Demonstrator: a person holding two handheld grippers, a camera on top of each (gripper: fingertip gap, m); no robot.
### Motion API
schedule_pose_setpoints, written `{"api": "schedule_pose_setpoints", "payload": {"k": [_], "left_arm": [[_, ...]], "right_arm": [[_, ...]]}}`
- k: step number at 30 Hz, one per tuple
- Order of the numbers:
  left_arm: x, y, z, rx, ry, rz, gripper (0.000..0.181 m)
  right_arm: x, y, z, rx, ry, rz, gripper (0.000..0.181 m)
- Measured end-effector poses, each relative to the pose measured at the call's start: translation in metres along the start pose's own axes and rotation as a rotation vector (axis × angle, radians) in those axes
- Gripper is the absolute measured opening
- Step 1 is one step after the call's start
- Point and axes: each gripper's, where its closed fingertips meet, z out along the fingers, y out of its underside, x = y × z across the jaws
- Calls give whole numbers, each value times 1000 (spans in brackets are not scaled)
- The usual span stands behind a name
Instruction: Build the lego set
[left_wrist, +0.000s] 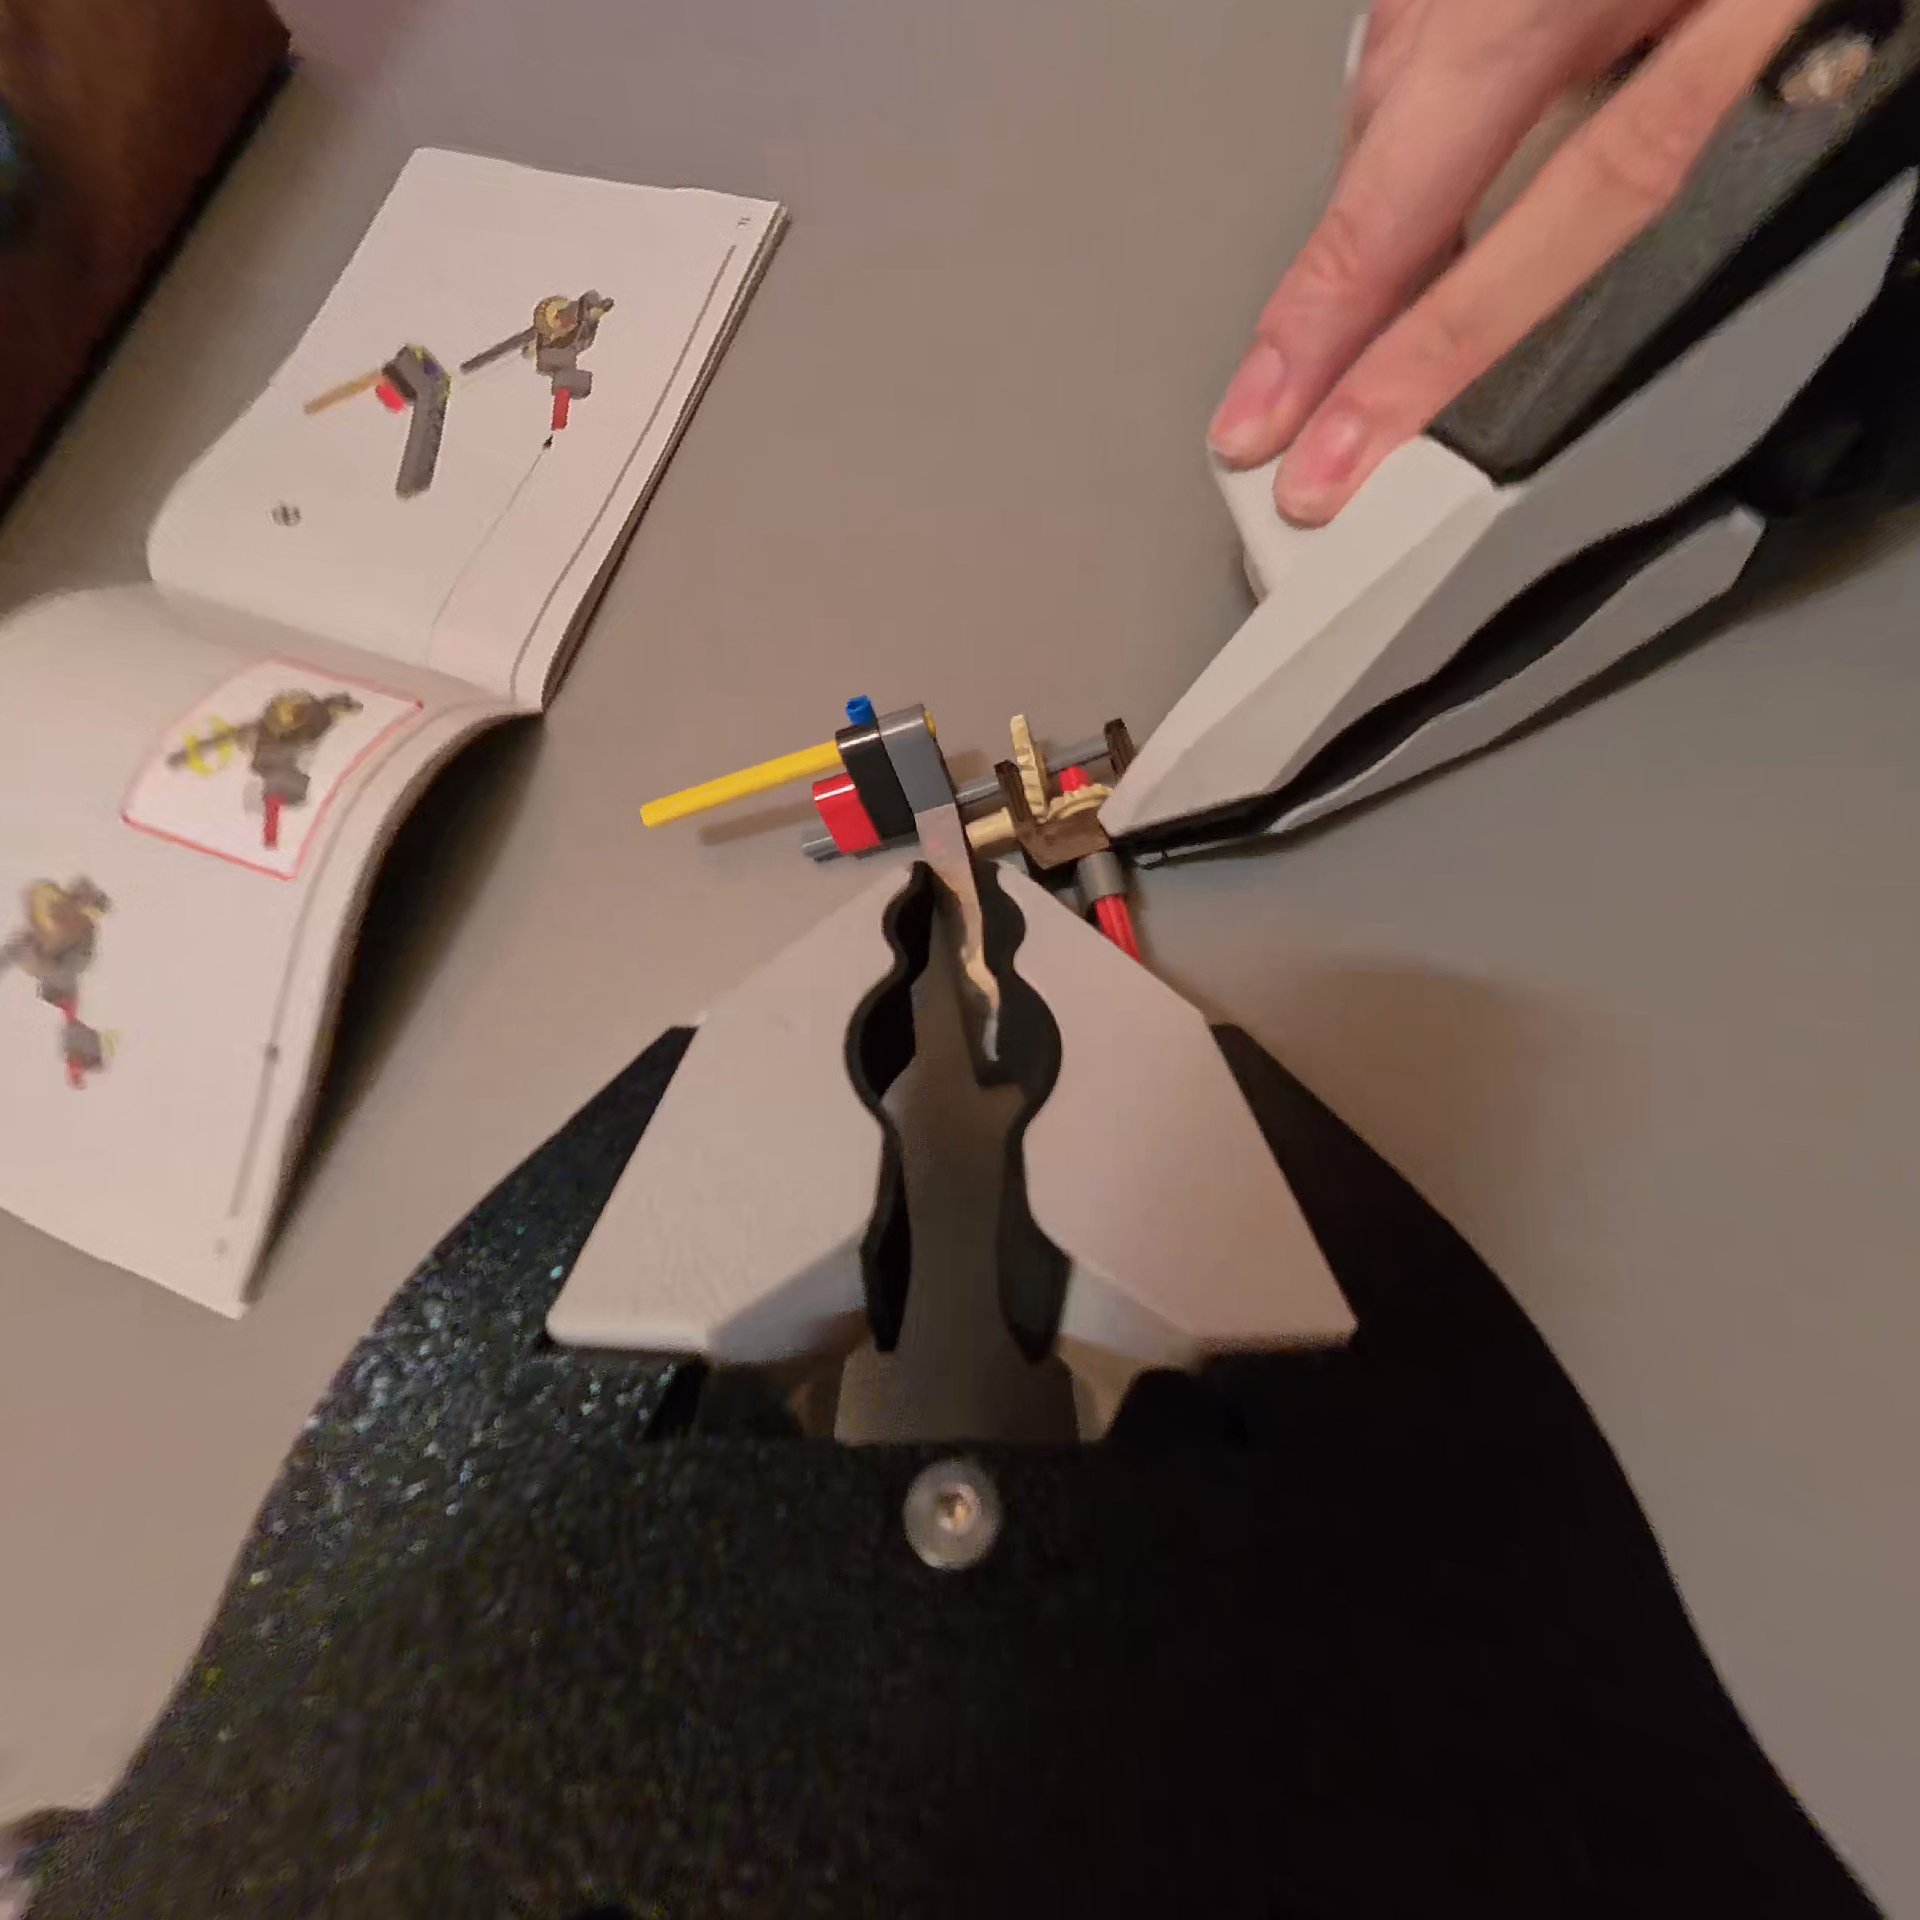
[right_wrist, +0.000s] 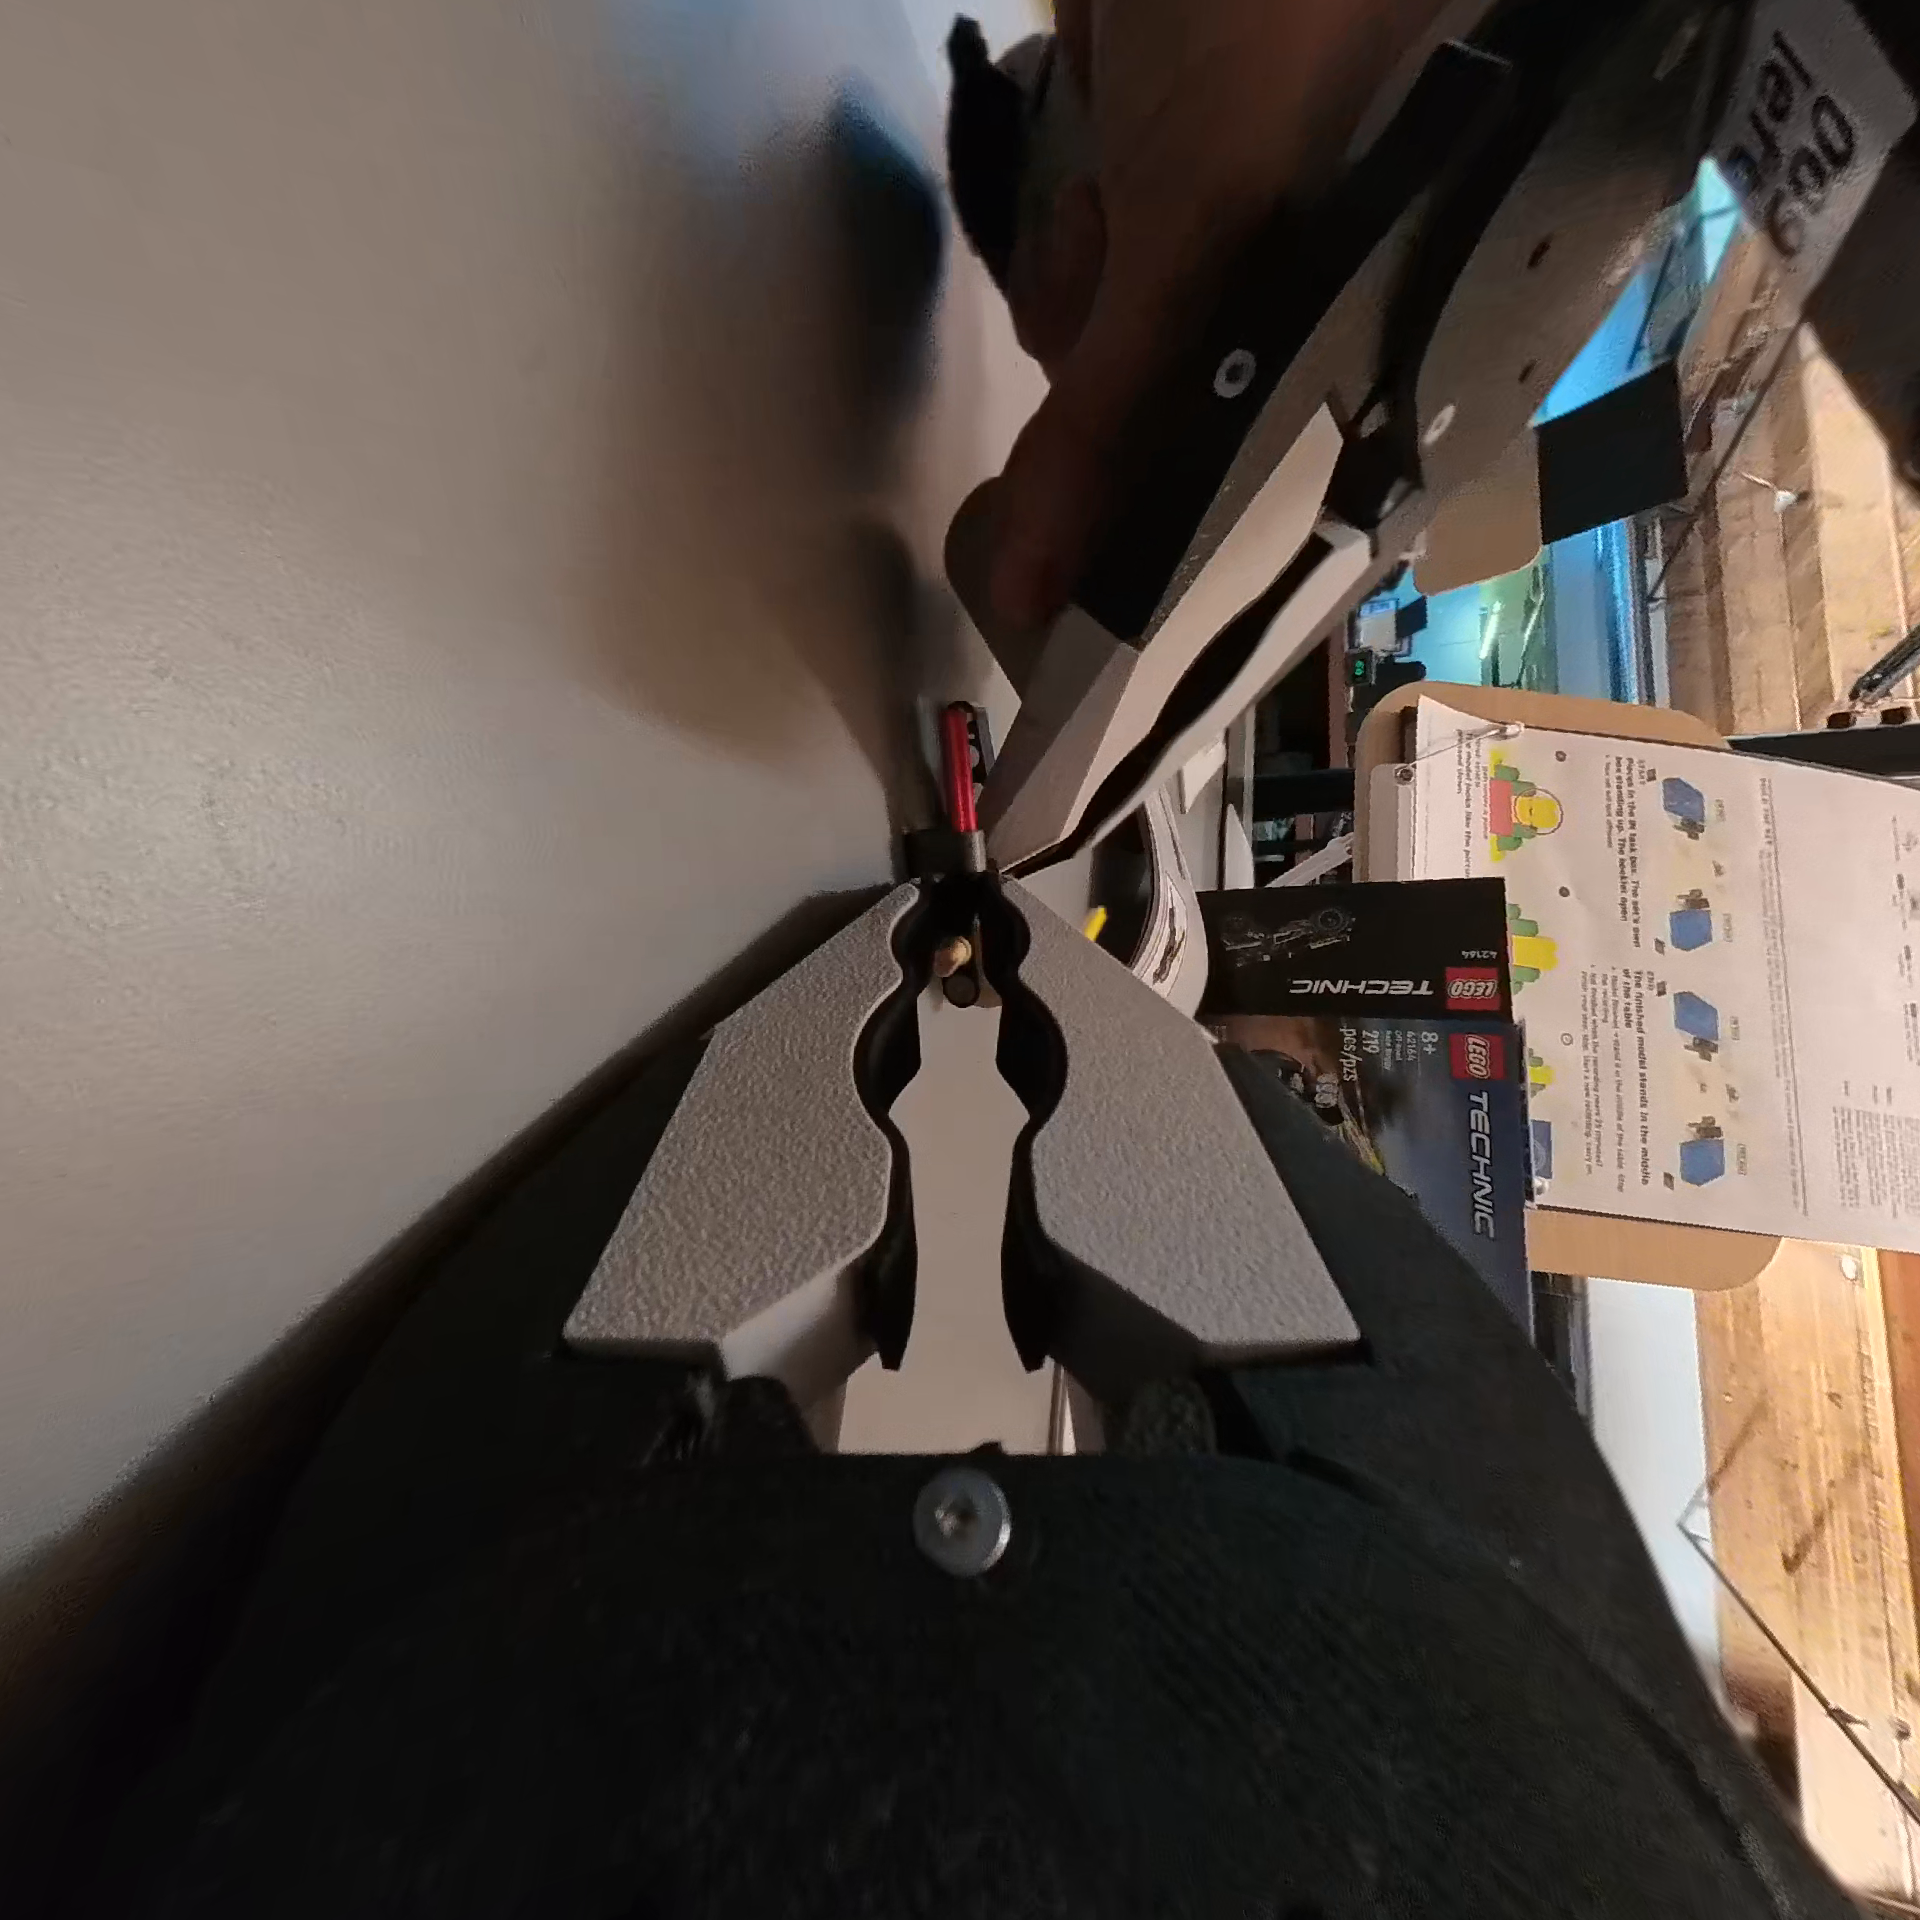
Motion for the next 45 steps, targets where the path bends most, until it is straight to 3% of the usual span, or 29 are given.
{"api": "schedule_pose_setpoints", "payload": {"k": [3,7,12,18,21,27,31,36,40,45], "left_arm": [[1,-1,0,29,63,-152,7],[3,4,-5,10,45,-56,19],[1,2,-3,9,22,-56,7],[0,2,-2,25,40,-84,7],[0,2,-2,23,27,-19,7],[1,2,-2,6,127,-23,8],[0,3,-4,-32,168,-31,17],[-4,-2,3,-37,128,-11,8],[-6,-3,4,-35,140,31,7],[-7,-3,3,-30,70,252,8]], "right_arm": [[0,0,0,-4,9,-17,6],[1,1,0,-16,14,-11,7],[1,1,1,-1,8,12,6],[2,1,1,6,3,34,7],[1,1,1,14,-10,62,7],[1,1,1,36,-29,69,7],[3,4,2,42,-29,46,6],[4,6,3,46,-29,56,7],[4,6,4,59,-37,76,7],[4,7,3,62,-75,134,8]]}}
